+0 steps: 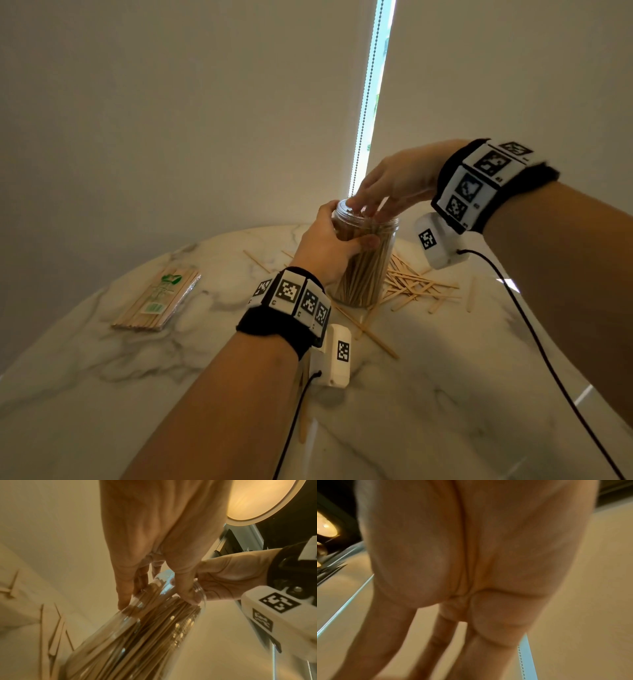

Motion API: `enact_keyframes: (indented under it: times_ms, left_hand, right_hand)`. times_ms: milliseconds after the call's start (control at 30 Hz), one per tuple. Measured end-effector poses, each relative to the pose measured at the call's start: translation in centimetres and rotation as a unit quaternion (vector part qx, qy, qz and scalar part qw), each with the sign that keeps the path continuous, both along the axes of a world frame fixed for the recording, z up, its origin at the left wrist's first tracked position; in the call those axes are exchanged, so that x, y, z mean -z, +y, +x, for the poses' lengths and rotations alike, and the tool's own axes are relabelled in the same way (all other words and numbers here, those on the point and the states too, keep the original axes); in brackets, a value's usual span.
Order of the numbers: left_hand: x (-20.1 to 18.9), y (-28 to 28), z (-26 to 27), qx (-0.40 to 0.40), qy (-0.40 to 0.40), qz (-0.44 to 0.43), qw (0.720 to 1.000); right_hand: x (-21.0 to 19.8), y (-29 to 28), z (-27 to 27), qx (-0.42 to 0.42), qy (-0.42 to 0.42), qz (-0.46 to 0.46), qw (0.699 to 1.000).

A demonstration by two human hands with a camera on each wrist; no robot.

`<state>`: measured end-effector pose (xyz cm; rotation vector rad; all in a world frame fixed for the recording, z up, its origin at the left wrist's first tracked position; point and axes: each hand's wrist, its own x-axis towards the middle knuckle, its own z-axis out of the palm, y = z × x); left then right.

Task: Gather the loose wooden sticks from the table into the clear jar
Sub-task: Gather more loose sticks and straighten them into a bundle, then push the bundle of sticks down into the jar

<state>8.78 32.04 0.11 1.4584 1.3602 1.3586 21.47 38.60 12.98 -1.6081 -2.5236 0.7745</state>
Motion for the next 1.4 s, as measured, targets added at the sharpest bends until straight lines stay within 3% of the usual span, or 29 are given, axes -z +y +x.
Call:
enact_keyframes:
  times_ms: [100,233,300,367,400,500,633,700,800,900,1000,1067,1233,1400]
  left_hand:
    - [0.1,0.1,-0.2,-0.003,0.002,0.003,1.0]
    - [0.2,0.2,-0.1,0.0,0.012,0.006,1.0]
    - [0.2,0.3,0.1,0.001,0.019,0.007,1.0]
    - [0.1,0.3,0.1,0.002,0.024,0.004,1.0]
    - [0.1,0.3,0.1,0.002,0.024,0.002,1.0]
    - [0.0,0.3,0.2,0.004,0.02,0.001,1.0]
    - [-0.1,-0.2,0.6,-0.009,0.028,-0.001,1.0]
    - [-0.3,-0.4,0.5,-0.011,0.034,-0.015,0.999]
    - [-0.9,-1.6,-0.5,-0.003,0.099,-0.063,0.993]
    - [-0.5,-4.3,-2.2,-0.032,0.232,-0.121,0.965]
    - [0.6,-7.8,-3.4,-0.058,0.408,-0.159,0.897]
    - [1.4,-10.4,-3.5,-0.041,0.477,-0.189,0.857]
    - [1.5,-15.3,-1.6,0.003,0.551,-0.27,0.789]
    - [1.7,-16.2,0.6,-0.006,0.58,-0.232,0.781]
  right_hand:
    - [0.9,0.2,0.1,-0.051,0.022,-0.012,0.998]
    - [0.9,0.1,0.5,-0.015,0.107,-0.019,0.994]
    - [1.1,-0.3,0.3,-0.019,0.032,0.052,0.998]
    - [1.7,-1.3,-0.2,-0.028,-0.096,0.124,0.987]
    - [2.0,-1.6,-0.2,-0.03,-0.118,0.152,0.981]
    - [2.2,-2.5,0.6,-0.028,-0.005,0.202,0.979]
    - [2.1,-6.2,2.3,0.013,0.123,0.293,0.948]
    - [3.5,-8.5,3.1,0.016,0.093,0.254,0.963]
    - [7.7,-9.9,3.2,0.001,-0.054,0.106,0.993]
    - [11.9,-9.5,2.4,-0.022,-0.172,0.069,0.982]
    - [14.3,-9.4,1.6,-0.002,-0.176,0.108,0.978]
    - [15.0,-9.7,1.0,0.019,-0.177,0.133,0.975]
    - [14.8,-11.6,1.3,0.043,-0.192,0.15,0.969]
    - [14.2,-13.7,2.9,0.065,-0.196,0.144,0.968]
